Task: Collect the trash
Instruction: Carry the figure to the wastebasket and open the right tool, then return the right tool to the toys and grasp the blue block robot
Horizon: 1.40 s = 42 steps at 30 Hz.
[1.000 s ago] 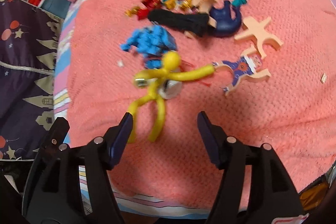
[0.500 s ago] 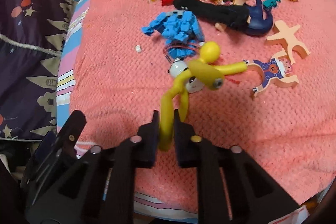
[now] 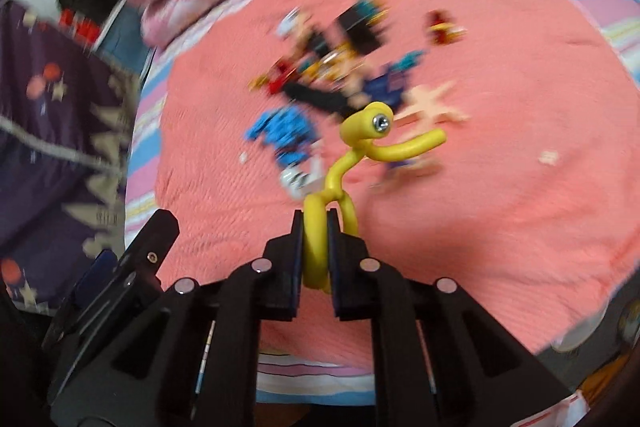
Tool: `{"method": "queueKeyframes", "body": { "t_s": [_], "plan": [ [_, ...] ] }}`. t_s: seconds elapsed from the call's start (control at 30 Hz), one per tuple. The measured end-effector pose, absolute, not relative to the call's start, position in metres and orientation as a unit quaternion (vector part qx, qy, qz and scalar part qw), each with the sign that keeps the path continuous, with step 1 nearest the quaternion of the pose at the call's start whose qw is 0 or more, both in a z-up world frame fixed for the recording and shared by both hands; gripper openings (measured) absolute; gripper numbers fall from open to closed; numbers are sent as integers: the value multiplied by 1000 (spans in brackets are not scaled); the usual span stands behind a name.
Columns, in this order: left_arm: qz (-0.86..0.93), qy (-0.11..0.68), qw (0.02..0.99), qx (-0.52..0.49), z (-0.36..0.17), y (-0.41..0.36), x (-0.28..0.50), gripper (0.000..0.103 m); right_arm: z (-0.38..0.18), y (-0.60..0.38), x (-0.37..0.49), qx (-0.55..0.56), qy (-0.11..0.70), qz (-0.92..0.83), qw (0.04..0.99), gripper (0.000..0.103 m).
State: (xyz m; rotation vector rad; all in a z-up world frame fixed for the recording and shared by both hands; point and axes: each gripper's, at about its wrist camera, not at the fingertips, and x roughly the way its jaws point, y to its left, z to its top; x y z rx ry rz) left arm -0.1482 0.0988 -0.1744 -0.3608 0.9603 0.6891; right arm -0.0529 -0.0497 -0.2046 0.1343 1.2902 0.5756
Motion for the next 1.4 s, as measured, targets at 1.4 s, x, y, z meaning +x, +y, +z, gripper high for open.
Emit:
{"method": "queueKeyframes", "body": {
  "t_s": [1.4],
  "plan": [
    [84, 451, 889, -5, -154, -179, -36, 92, -200, -369, -32, 239, 531, -25, 812, 50]
  ]
}}
